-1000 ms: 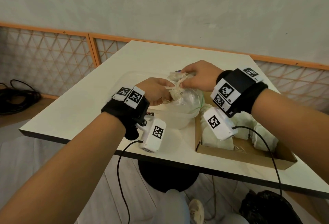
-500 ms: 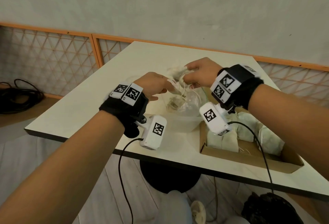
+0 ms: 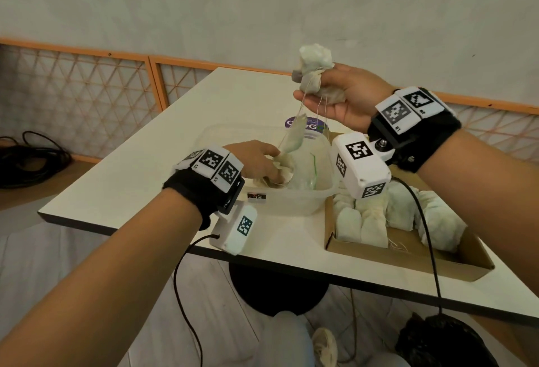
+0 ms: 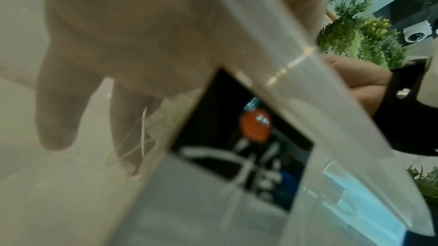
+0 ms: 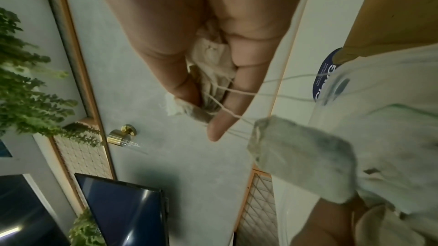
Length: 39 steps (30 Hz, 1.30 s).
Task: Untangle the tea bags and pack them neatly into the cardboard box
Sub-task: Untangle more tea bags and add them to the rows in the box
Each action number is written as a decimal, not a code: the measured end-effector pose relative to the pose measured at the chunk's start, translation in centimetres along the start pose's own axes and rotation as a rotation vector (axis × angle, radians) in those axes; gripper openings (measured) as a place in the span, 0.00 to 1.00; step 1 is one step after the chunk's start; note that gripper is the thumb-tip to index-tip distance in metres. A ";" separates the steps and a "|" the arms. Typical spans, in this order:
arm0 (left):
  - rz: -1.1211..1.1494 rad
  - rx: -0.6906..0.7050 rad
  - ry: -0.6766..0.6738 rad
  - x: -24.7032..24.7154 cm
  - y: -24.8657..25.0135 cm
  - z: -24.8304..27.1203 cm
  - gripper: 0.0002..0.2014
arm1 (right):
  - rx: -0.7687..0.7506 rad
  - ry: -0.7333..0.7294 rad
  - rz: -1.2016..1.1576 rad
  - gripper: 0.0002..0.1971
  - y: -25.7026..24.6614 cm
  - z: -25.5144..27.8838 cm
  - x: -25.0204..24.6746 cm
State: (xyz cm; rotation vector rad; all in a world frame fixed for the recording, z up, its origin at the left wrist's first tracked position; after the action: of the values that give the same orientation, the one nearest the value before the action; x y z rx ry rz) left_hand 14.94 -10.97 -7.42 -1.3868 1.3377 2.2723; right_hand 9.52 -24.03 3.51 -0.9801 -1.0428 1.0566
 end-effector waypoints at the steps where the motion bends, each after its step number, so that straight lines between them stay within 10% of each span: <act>1: -0.021 -0.005 -0.001 -0.1 -0.1 0.0 0.28 | -0.012 0.002 -0.011 0.16 -0.2 0.2 -0.2; 13: -0.065 0.018 0.062 -1.0 1.7 0.8 0.29 | -0.124 -0.015 -0.085 0.17 -3.3 3.9 -2.0; 20: 0.027 0.465 0.311 -0.6 9.8 2.2 0.54 | -0.116 0.017 -0.091 0.16 -3.2 5.9 -3.6; 24: 0.208 0.581 0.337 2.1 12.6 0.8 0.43 | -0.150 0.021 -0.080 0.14 -4.5 7.9 -4.7; 29: 0.543 0.506 0.418 3.1 15.0 -0.9 0.14 | -0.190 0.073 -0.062 0.13 -5.7 11.0 -7.5; 35: 1.657 0.138 0.008 10.1 17.9 -1.2 0.19 | -0.051 0.273 0.183 0.18 -0.9 12.0 -10.5; 39: 1.700 0.046 -0.110 13.2 17.8 -0.9 0.36 | -0.016 0.291 0.187 0.16 0.9 11.7 -11.2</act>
State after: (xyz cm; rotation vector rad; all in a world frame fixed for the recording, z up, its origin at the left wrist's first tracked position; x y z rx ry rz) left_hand -1.36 -25.95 -7.08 0.3280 3.1139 2.7351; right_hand -3.82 -33.36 3.22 -1.2217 -0.7324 1.0209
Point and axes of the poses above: each hand's wrist, its own z-axis away from the middle knuckle, its own x-axis out of the palm, y = z × x, the point moved 7 cm from there along -z, towards the middle knuckle, and after that the axes turned 15 degrees about x, right-handed, at the moved point
